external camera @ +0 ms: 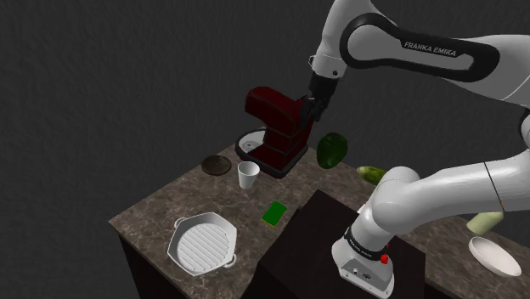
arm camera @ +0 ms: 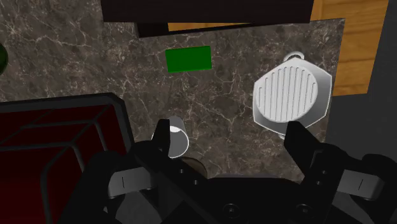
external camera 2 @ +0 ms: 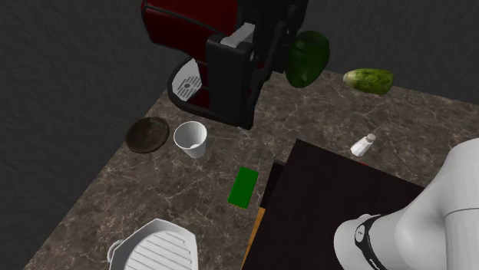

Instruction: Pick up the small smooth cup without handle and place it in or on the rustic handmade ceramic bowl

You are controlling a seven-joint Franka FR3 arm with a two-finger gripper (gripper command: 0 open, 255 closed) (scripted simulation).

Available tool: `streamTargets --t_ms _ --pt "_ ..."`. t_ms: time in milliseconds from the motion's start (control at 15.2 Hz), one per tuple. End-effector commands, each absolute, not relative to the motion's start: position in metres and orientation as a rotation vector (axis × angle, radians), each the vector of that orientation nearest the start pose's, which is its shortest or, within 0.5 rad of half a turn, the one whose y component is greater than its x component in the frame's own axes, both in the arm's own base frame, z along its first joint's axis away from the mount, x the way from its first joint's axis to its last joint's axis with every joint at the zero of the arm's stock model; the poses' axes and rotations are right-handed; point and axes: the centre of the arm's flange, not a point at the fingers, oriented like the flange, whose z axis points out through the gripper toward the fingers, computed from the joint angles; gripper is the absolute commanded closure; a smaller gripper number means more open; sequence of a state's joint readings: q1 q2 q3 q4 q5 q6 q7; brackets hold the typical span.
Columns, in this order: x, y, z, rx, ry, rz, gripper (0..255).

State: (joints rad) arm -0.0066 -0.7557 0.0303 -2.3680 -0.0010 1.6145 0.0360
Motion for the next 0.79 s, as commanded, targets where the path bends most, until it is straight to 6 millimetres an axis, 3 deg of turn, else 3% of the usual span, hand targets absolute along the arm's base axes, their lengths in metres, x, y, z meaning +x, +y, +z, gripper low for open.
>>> streamTargets --t_ms 0,726 --pt "0.319 0.01 0.579 -3.163 0.032 -0.004 0" --pt "0.395 0.008 0.456 -3.22 -0.022 -0.003 0"
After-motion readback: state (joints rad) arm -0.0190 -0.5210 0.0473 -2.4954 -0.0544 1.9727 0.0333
